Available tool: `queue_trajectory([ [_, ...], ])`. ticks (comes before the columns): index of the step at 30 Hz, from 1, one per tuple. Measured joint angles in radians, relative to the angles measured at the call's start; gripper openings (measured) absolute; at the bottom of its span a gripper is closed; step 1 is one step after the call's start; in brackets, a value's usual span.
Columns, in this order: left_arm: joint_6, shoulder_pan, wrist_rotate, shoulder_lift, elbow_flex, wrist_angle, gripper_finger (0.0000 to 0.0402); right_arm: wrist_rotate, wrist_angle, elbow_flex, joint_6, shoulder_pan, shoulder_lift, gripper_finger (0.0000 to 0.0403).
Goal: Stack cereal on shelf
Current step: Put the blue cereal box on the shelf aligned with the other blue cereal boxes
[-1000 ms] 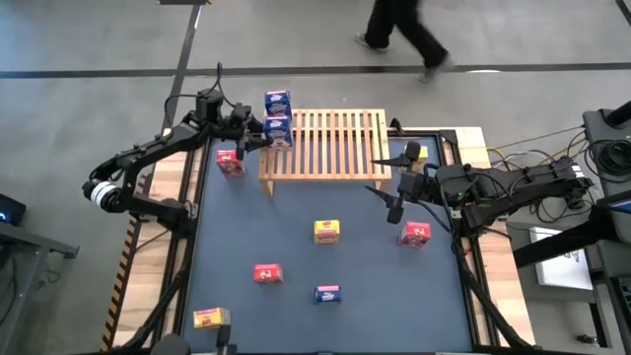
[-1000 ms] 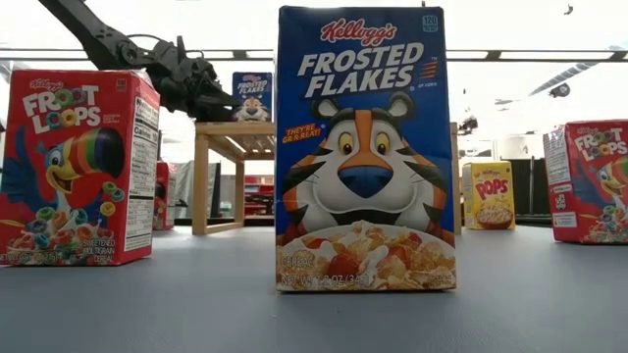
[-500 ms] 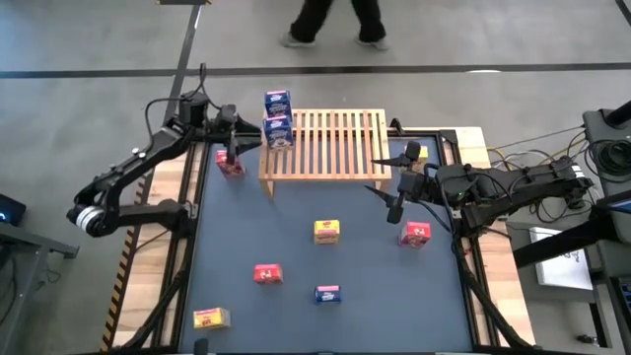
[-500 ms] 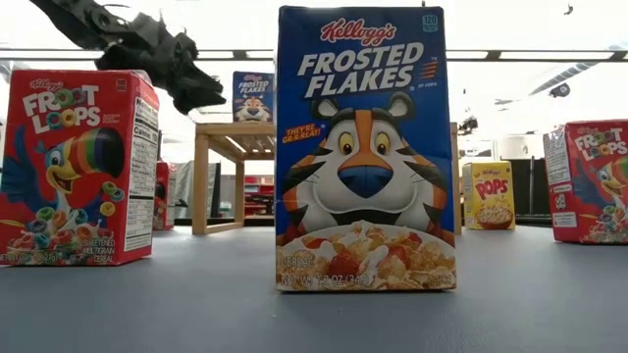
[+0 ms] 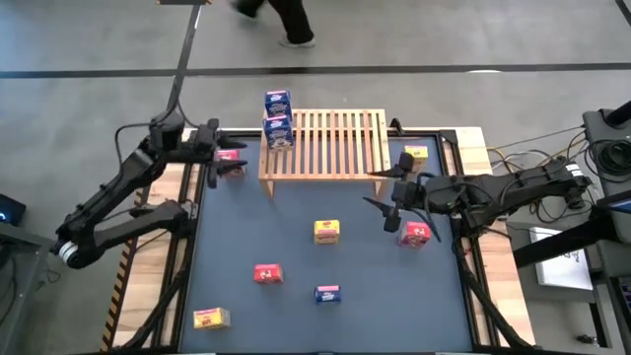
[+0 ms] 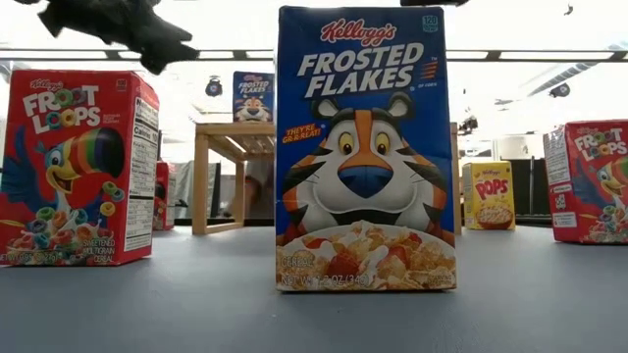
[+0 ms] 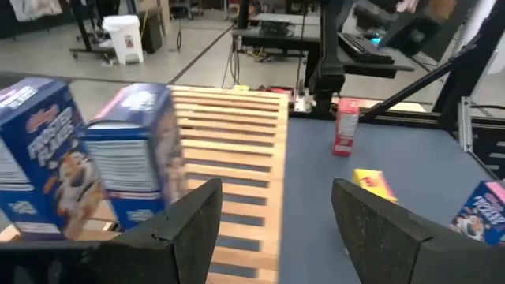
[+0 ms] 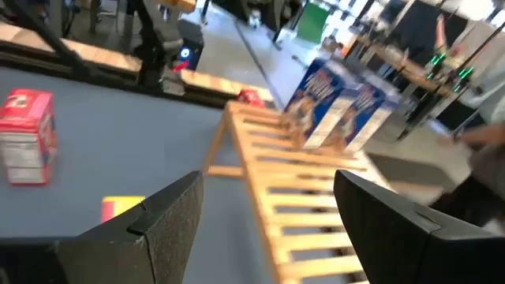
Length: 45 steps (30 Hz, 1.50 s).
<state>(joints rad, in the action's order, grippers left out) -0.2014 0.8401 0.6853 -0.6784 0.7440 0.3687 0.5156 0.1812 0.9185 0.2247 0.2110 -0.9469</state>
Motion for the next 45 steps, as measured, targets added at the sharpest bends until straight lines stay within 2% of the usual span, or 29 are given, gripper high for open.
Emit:
queue_trajectory([
  [3, 0.065, -0.125, -0.123, 0.083, -0.030, -0.003, 0.0223, 0.000, 0.001, -0.025, -0.050, 0.028, -0.023, 0.0274],
  [6, 0.138, -0.300, -0.271, 0.142, -0.070, -0.006, 0.0223, 0.007, 0.004, -0.045, -0.068, 0.053, -0.051, 0.0274],
  [11, 0.199, -0.680, -0.642, 0.175, -0.144, -0.117, 0.0223, 0.008, -0.019, -0.052, -0.072, 0.062, -0.099, 0.0274],
  [17, 0.153, -1.126, -1.097, 0.070, -0.157, -0.269, 0.0223, 0.008, -0.016, -0.024, -0.068, 0.062, -0.141, 0.0274],
  [19, 0.142, -1.244, -1.221, 0.011, -0.130, -0.276, 0.0223, 0.008, -0.019, -0.020, -0.068, 0.068, -0.149, 0.0274],
  [21, 0.142, -1.334, -1.297, -0.053, -0.096, -0.283, 0.0223, 0.008, -0.021, -0.018, -0.065, 0.086, -0.156, 0.0274],
  [26, 0.184, -1.434, -1.326, -0.238, -0.003, -0.280, 0.0223, 0.008, -0.042, -0.018, -0.053, 0.134, -0.172, 0.0274],
  [34, 0.308, -1.449, -1.277, -0.519, 0.171, -0.187, 0.0223, 0.010, -0.030, -0.022, -0.146, 0.186, -0.196, 0.0274],
  [40, 0.364, -1.480, -1.242, -0.688, 0.250, -0.242, 0.0223, 0.034, -0.029, -0.024, -0.225, 0.257, -0.202, 0.0274],
  [45, 0.413, -1.497, -1.242, -0.803, 0.266, -0.324, 0.0223, 0.043, -0.030, -0.025, -0.281, 0.341, -0.219, 0.0274],
])
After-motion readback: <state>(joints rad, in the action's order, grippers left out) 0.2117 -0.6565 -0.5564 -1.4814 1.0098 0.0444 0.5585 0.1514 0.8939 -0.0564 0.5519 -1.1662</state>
